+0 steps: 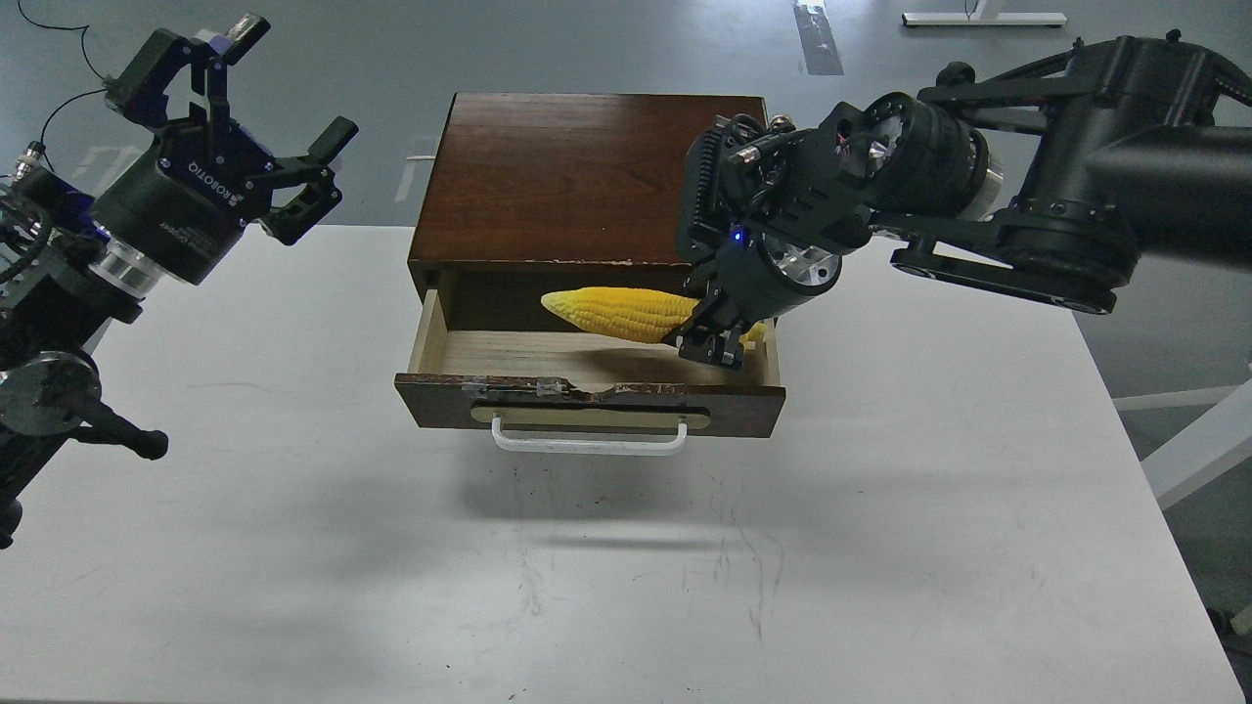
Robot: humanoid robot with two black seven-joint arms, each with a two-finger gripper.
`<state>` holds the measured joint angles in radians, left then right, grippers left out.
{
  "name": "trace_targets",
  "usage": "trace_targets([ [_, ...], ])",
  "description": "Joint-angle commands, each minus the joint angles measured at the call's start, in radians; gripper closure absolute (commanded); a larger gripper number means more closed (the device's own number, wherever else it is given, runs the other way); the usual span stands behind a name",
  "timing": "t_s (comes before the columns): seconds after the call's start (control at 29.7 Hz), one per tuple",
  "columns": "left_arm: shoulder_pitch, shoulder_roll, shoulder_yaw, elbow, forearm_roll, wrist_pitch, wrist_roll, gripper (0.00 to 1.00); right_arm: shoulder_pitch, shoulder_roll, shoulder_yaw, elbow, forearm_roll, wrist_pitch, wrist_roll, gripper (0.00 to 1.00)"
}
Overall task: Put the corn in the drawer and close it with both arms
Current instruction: 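Carry the corn over the open drawer and release it inside, then withdraw the right gripper away from the drawer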
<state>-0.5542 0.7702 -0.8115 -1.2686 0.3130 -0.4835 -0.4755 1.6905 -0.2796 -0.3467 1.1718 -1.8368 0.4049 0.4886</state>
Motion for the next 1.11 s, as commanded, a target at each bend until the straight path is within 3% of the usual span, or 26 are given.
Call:
trace_targets([
  [0.0,0.0,0.0,0.0,0.0,0.0,0.0,0.0,0.0,0.001,0.0,0.002,0.003,0.062,-0.015,0.0,0.3],
  [0.1,0.0,0.0,0.0,0.0,0.0,0.0,-0.002,0.0,0.006,-0.003,0.003,0.005,0.131,-0.029,0.0,0.2],
  [0.2,0.0,0.0,0.0,0.0,0.0,0.0,-0.002,0.0,0.018,-0.033,0.029,0.008,0.215,-0.034,0.0,0.18],
  [0.3,0.0,0.0,0.0,0.0,0.0,-0.001,-0.002,0.0,0.02,-0.137,0.102,0.008,0.316,-0.034,0.0,0.02],
  [0.51,0.0,-0.003,0.0,0.0,0.0,-0.004,-0.003,0.0,-0.009,-0.387,0.175,0.009,0.686,-0.031,0.0,0.02],
  [0.71,0.0,-0.014,0.003,0.0,0.001,-0.004,-0.003,0.0,-0.239,-0.593,0.218,-0.001,1.147,-0.037,0.0,0.02],
  [0.88,0.0,-0.019,0.003,0.0,0.006,-0.004,-0.011,0.0,-0.481,-0.653,0.271,-0.015,1.405,-0.046,0.0,0.01],
  [1.08,-0.023,-0.019,0.003,0.011,0.109,-0.001,-0.013,0.0,-0.741,-0.632,0.344,-0.118,1.649,-0.047,0.0,0.0],
])
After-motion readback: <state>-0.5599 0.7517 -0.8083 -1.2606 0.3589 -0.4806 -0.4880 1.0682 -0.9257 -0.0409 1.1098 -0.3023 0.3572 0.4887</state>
